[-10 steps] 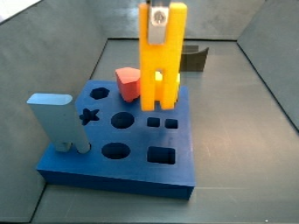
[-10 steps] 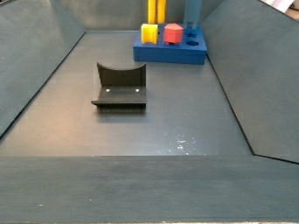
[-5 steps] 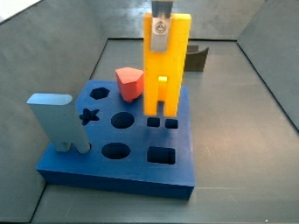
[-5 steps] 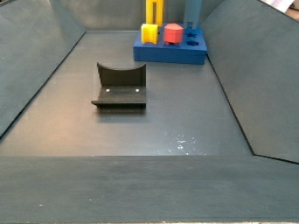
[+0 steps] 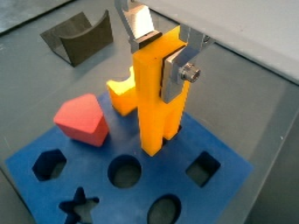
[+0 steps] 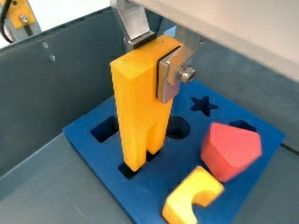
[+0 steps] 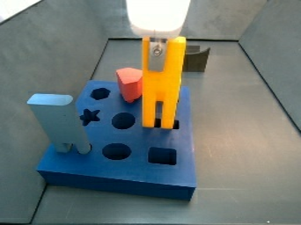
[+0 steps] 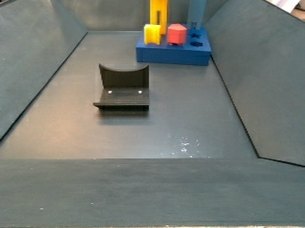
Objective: Pick up the double-square object. Move up. Place the double-square object on the fixture. Regrasp the double-square object. Move to above the board. Insert the double-square object.
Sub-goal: Insert the double-square object.
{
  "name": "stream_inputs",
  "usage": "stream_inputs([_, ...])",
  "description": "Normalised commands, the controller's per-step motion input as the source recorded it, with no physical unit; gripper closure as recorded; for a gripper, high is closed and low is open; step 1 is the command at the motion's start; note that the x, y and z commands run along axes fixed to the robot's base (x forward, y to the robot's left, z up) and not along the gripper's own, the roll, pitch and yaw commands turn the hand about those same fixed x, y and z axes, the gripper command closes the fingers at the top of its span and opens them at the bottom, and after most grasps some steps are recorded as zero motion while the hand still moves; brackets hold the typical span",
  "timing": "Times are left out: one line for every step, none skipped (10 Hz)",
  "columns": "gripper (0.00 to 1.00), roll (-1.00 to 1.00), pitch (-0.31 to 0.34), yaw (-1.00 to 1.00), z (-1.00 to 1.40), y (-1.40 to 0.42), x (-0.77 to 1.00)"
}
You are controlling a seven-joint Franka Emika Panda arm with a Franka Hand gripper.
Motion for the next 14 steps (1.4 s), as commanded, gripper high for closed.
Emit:
stream_inputs([1.00, 0.11, 0.000, -0.27, -0.40, -0.18, 0.40])
stream_inputs([1.00, 0.08, 0.031, -0.28, -0.33, -0.07, 0.57])
stream_inputs([1.00, 0.03, 0.109, -0.27, -0.22, 0.00, 0.73])
stream_inputs([1.00, 0.03, 0.104, -0.18, -0.14, 0.02, 0.53])
stream_inputs([1.00, 0.00, 0.066, -0.03, -0.05, 0.19, 0.17])
stream_inputs([1.00, 0.00, 0.004, 0.00, 0.00, 0.11, 0.00])
stream_inputs([1.00, -0.03, 0.021, 0.00, 0.00, 0.47, 0.00])
stream_inputs([1.00, -0.07, 0.000, 0.00, 0.00, 0.33, 0.00])
stream_inputs([1.00, -0.01, 0.000, 0.00, 0.00, 0.02, 0.00])
stream_inputs([1.00, 0.06, -0.010, 0.00, -0.07, 0.00, -0.01])
stream_inputs([1.00, 0.15, -0.113, 0.26, -0.49, 0.00, -0.35])
stream_inputs([1.00, 0.00, -0.024, 0.75, -0.59, 0.23, -0.36])
stream_inputs([1.00, -0.04, -0.007, 0.80, -0.48, 0.30, -0.28])
stream_inputs([1.00, 0.00, -0.086, 0.57, -0.13, 0.00, -0.28])
